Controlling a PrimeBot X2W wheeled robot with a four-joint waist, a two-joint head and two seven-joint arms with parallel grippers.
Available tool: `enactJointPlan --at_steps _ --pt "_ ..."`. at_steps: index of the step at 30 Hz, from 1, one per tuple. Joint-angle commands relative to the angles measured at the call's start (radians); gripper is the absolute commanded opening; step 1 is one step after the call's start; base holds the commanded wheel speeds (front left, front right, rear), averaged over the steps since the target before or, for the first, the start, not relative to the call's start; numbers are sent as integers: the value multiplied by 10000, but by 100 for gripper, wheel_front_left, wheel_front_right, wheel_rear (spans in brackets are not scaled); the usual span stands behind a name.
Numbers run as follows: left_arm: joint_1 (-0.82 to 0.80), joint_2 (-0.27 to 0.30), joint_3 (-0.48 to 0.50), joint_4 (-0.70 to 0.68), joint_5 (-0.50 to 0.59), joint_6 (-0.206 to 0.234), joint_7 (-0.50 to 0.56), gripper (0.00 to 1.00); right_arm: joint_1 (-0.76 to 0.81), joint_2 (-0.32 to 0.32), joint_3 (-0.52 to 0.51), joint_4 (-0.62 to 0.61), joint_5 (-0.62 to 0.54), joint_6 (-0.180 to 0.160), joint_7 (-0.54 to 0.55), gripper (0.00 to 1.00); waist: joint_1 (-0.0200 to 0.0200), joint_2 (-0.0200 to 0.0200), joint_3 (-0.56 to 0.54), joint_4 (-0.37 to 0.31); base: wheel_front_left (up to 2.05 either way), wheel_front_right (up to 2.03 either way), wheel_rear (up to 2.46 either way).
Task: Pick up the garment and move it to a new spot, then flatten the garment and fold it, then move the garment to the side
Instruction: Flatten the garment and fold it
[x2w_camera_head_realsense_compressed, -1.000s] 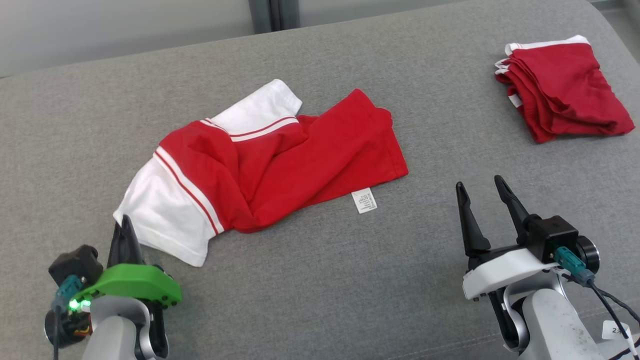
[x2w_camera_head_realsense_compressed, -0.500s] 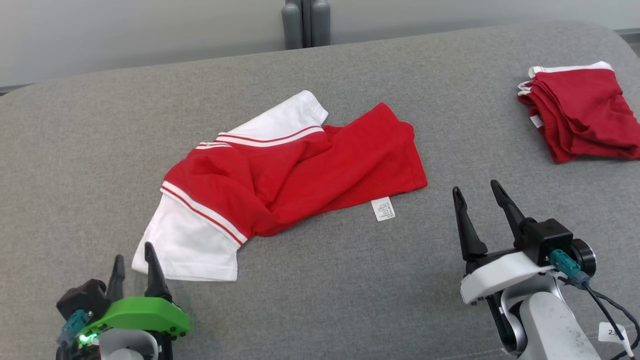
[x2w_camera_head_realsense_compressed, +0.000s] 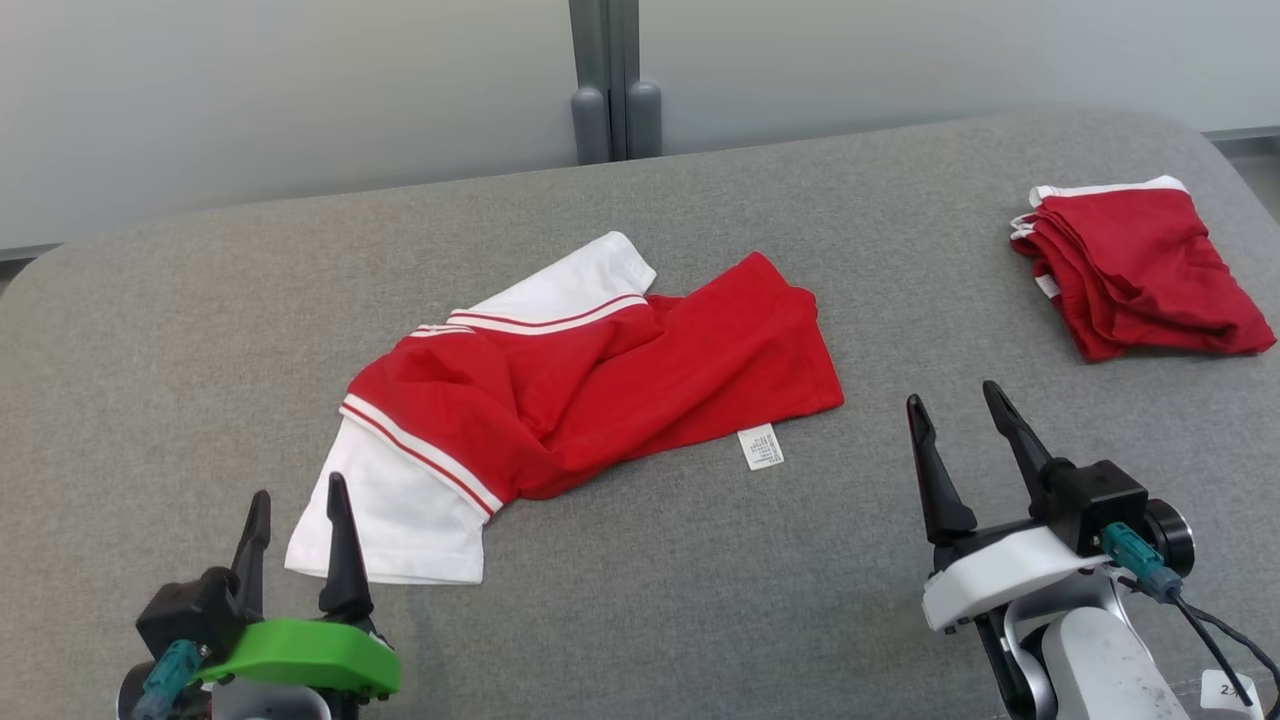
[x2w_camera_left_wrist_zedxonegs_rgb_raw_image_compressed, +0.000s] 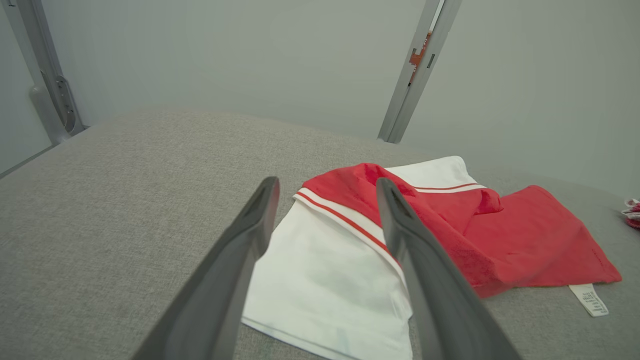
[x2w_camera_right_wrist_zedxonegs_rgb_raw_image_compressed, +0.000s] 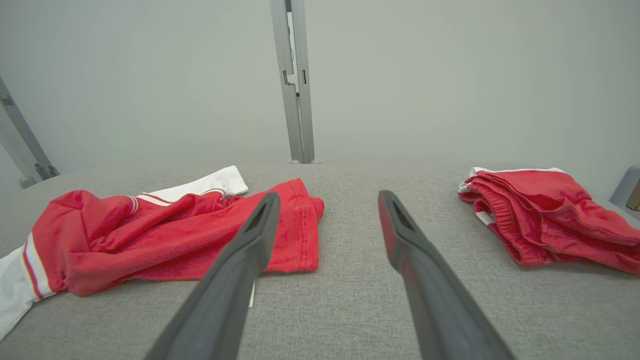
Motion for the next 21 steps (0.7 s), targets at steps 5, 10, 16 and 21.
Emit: enactJointPlan --at_steps 5,10,16,21 --pt "660 -105 -85 -354 352 -157 -27 100 301 -8 271 -198 89 -15 -30 100 0 0 -374 53 0 0 0" --pt "905 -160 -129 -526 425 -142 -28 100 405 -8 441 -260 169 -15 -30 100 0 0 -501 74 0 0 0" --pt "953 -206 -136 -511 452 -139 -29 100 453 -8 554 -141 234 -15 -30 100 0 0 -523 58 0 0 0" --pt "914 -215 -109 -475 449 -109 -30 100 398 -8 554 -61 211 -15 -30 100 0 0 -511 18 0 0 0"
